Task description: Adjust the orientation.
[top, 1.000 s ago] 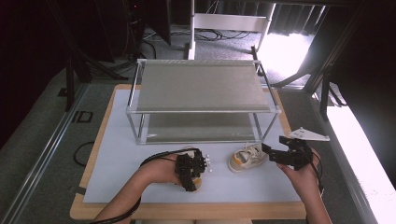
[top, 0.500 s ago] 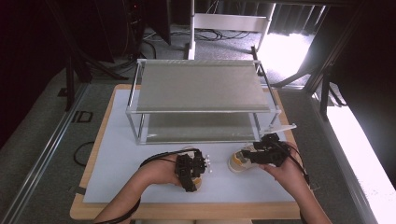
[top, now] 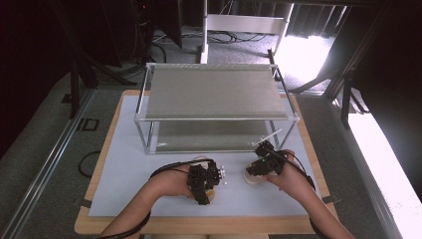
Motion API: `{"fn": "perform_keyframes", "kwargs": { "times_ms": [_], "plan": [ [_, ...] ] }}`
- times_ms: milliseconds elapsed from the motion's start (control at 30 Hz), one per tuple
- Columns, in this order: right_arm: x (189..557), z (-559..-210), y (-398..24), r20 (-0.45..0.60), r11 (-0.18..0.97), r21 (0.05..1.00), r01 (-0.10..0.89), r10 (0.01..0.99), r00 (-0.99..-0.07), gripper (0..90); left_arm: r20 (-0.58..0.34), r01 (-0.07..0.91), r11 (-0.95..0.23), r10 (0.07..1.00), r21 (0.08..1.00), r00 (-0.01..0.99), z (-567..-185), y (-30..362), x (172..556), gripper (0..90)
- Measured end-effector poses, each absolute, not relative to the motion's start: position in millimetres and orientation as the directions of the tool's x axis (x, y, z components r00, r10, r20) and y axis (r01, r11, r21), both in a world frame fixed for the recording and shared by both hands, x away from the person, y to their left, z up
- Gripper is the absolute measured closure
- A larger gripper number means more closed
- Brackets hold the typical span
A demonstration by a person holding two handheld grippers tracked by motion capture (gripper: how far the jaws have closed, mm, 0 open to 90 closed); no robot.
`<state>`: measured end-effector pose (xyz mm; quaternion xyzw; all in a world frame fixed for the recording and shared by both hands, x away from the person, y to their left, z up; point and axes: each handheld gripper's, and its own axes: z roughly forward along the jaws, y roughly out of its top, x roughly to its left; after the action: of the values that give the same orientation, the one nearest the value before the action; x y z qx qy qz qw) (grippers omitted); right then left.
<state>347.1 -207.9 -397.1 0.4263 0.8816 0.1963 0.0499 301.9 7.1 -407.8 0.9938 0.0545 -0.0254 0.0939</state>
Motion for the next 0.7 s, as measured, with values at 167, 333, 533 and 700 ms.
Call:
{"fn": "perform_keyframes", "kwargs": {
  "times_ms": [167, 333, 533, 700],
  "plan": [
    [360, -401, -199, 0.088, 0.587, 0.315, 0.746, 0.764, -0.639, 58.4, -0.061, 0.109, -0.978, 0.100, 0.178, 0.993, -408, 7, 303, 49.5],
    [370, -400, -196, 0.144, 0.573, 0.224, 0.788, 0.780, -0.609, 65.1, -0.061, 0.112, -0.977, 0.103, 0.179, 0.993, -408, 6, 303, 49.5],
    [372, -401, -187, 0.121, 0.587, 0.178, 0.790, 0.784, -0.609, 71.1, -0.059, 0.114, -0.977, 0.105, 0.179, 0.993, -408, 6, 303, 49.5],
    [363, -396, -188, 0.134, 0.653, 0.160, 0.741, 0.729, -0.671, 75.6, -0.060, 0.122, -0.976, 0.113, 0.183, 0.992, -408, 10, 302, 49.5]
  ]
}}
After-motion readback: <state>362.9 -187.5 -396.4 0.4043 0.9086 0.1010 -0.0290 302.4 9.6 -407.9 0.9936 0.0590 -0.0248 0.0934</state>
